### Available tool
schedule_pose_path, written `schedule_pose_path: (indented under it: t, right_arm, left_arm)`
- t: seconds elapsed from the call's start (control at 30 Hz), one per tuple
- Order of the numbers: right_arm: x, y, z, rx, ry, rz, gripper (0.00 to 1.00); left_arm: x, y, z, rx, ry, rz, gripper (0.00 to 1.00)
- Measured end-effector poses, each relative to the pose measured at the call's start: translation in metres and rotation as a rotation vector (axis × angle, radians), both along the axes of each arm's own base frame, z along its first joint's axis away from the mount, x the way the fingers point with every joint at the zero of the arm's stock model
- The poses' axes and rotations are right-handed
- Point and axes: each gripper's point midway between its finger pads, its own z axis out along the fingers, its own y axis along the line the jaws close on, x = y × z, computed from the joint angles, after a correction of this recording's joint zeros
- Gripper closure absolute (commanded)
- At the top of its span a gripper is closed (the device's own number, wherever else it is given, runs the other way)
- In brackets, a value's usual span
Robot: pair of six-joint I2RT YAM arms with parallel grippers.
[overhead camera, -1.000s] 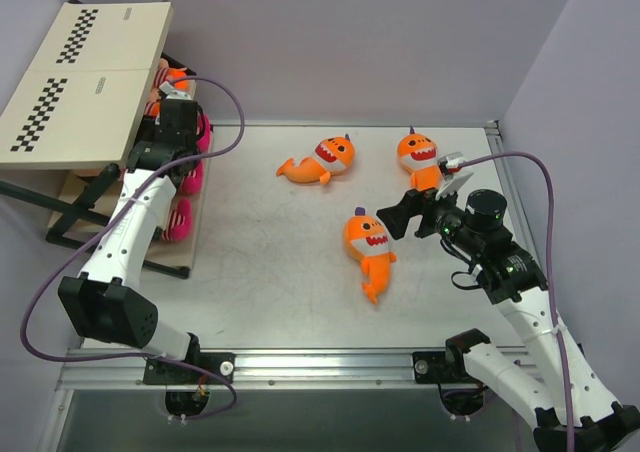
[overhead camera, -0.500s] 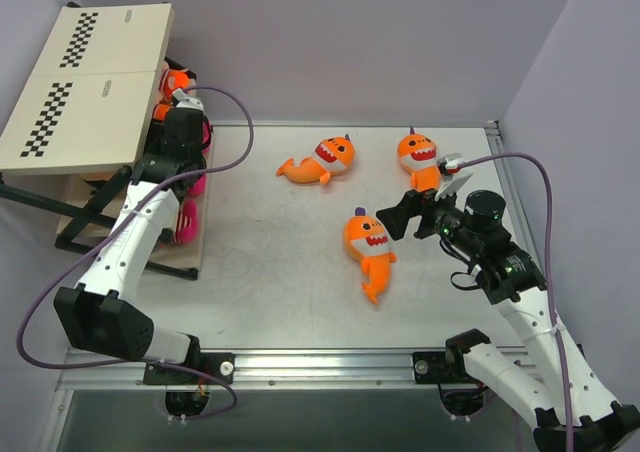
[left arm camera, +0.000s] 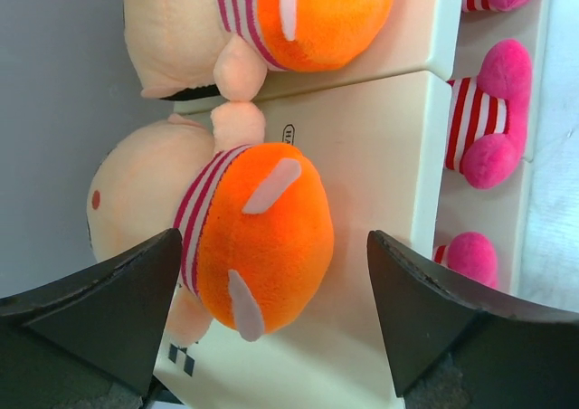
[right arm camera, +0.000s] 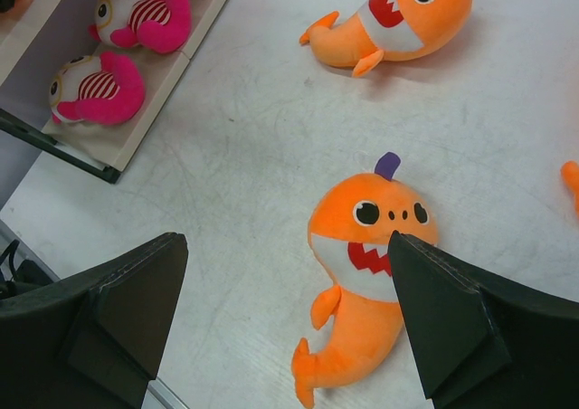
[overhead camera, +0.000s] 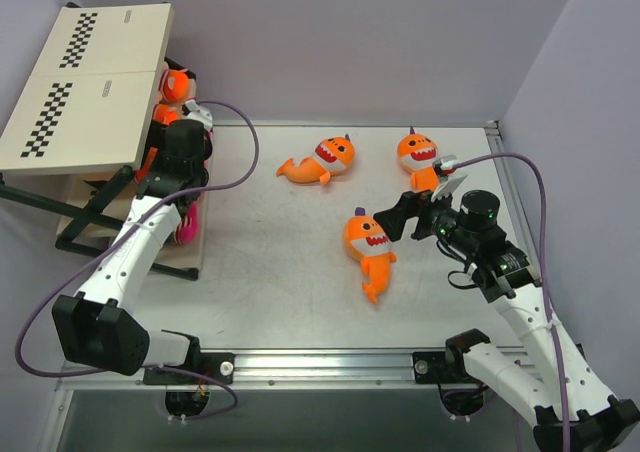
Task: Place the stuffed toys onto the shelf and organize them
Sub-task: Place the stuffed toy onto shelf
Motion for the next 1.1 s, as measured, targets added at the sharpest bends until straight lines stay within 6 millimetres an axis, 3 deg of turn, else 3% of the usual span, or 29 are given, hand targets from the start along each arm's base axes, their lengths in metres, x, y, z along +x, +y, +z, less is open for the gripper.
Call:
schedule_pose_path:
  t: [0.43, 0.83, 0.93, 1.1]
  right_arm:
    - [0.0, 0.003, 0.0, 0.016, 0.006, 0.011, 0.01]
    - [-0.001, 0.004, -0.002, 0.018, 0.01, 0.014, 0.01]
    - [-0.001, 0.005, -0.001, 0.022, 0.008, 0.017, 0.01]
    - [0.0, 0.005, 0.0, 0.025, 0.004, 0.016, 0.01]
  left_arm:
    - [0.006, -0.002, -0.006, 0.152, 0.034, -0.065, 0.03]
    - [0.01, -0.021, 0.0, 0.276, 0.037, -0.126, 0.03]
    - [0.012, -0.029, 0.004, 0.293, 0.029, -0.146, 0.03]
    - [0.008, -0.061, 0.013, 0.259, 0.017, -0.208, 0.03]
